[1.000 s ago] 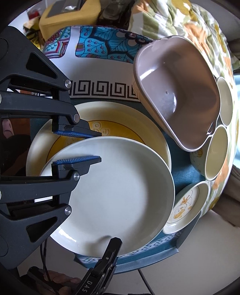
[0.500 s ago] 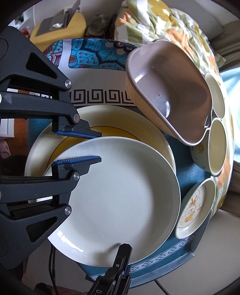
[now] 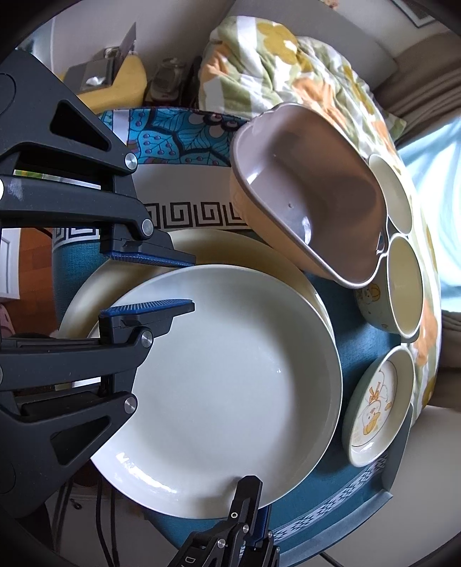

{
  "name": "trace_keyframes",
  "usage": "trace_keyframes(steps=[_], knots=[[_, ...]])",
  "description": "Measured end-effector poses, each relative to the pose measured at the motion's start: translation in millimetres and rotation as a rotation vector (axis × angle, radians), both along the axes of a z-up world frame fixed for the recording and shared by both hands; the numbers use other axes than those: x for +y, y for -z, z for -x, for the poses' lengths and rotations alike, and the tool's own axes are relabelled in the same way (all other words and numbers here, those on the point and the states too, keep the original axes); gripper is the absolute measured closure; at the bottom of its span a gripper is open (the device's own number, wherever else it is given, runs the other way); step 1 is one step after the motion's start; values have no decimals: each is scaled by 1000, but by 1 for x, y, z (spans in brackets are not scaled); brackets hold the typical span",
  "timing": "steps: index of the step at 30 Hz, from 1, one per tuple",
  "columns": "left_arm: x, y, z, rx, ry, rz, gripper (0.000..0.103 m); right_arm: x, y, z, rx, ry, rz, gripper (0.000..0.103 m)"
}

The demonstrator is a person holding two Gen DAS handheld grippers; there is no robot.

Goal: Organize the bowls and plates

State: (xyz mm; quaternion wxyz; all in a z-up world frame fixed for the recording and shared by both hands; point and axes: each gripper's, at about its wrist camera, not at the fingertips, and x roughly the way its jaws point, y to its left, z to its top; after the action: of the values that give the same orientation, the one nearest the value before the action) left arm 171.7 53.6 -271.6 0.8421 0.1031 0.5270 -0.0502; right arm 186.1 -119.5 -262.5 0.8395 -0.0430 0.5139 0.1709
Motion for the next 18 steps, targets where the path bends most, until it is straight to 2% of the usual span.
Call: trace_keyframes(steps=[6, 10, 14, 18], knots=[[4, -1, 1, -4, -6, 2, 87, 6, -1, 2, -31, -26, 59, 88], [3, -3, 3, -3, -3, -10, 87, 6, 0, 2, -32, -25, 60, 88], [-1, -5, 8, -28, 9, -56, 87, 6, 0, 3, -35, -22, 59, 88], [-1, -5, 8, -29, 11, -59, 87, 6, -1, 4, -36, -21, 61, 88]])
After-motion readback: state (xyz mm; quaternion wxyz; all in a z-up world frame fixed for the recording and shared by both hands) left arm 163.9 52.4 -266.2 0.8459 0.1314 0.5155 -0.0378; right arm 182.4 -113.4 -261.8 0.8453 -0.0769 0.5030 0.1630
